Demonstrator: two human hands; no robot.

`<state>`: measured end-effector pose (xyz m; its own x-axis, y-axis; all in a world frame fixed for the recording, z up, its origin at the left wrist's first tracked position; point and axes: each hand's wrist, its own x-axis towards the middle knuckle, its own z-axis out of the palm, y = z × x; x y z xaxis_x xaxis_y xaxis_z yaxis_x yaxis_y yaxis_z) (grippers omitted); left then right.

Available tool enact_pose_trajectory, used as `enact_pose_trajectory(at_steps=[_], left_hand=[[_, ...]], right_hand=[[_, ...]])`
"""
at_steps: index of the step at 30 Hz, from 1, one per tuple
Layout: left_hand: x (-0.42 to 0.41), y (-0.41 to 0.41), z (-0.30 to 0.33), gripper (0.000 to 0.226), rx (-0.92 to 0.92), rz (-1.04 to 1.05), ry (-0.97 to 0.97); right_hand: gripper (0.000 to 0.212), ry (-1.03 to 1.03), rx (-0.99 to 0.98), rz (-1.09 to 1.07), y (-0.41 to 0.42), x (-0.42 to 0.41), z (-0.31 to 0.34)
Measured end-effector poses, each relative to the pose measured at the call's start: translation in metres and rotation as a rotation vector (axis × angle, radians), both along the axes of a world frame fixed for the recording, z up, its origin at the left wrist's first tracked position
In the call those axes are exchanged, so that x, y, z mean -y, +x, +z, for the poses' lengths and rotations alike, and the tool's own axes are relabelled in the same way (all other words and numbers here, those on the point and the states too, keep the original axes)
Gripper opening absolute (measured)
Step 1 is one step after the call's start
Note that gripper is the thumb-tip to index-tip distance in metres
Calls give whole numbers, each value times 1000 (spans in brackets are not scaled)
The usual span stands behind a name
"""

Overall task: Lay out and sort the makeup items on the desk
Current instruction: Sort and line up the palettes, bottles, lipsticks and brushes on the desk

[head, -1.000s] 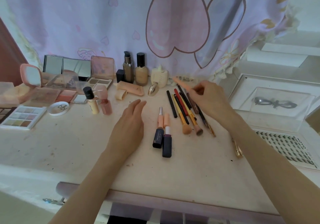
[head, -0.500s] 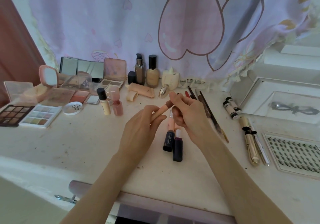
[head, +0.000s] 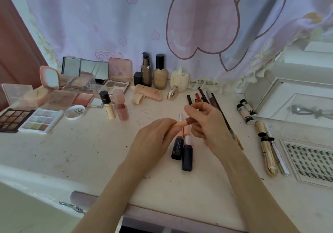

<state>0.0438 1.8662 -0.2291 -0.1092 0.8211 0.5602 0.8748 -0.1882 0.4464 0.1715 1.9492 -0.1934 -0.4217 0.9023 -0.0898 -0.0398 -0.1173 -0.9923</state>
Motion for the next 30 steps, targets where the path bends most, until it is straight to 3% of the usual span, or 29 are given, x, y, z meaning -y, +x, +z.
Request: enact_pose_trajectory(at_steps=[3,8,12,17,23,30], left_hand=[[0,-4,-2,43,65,44,9],[0,-4,1,50,44,64,21],[-3,-5,-1,44,112,77,21],[-2,-9,-5,39,106,68,10],[-3,-9,-4,42,192,49,-15],[-1,-9,-2,38,232,15,-32]], right_hand=[[17,-18,-109,71,7,-4,5],[30,0,127,118,8,-1,2],[8,-31,-140,88,7,-5,5],[25,-1,22,66,2,0,0],[18,-44,-310,-13,4,-3,4],[19,-11,-313,19,4,-2,2]])
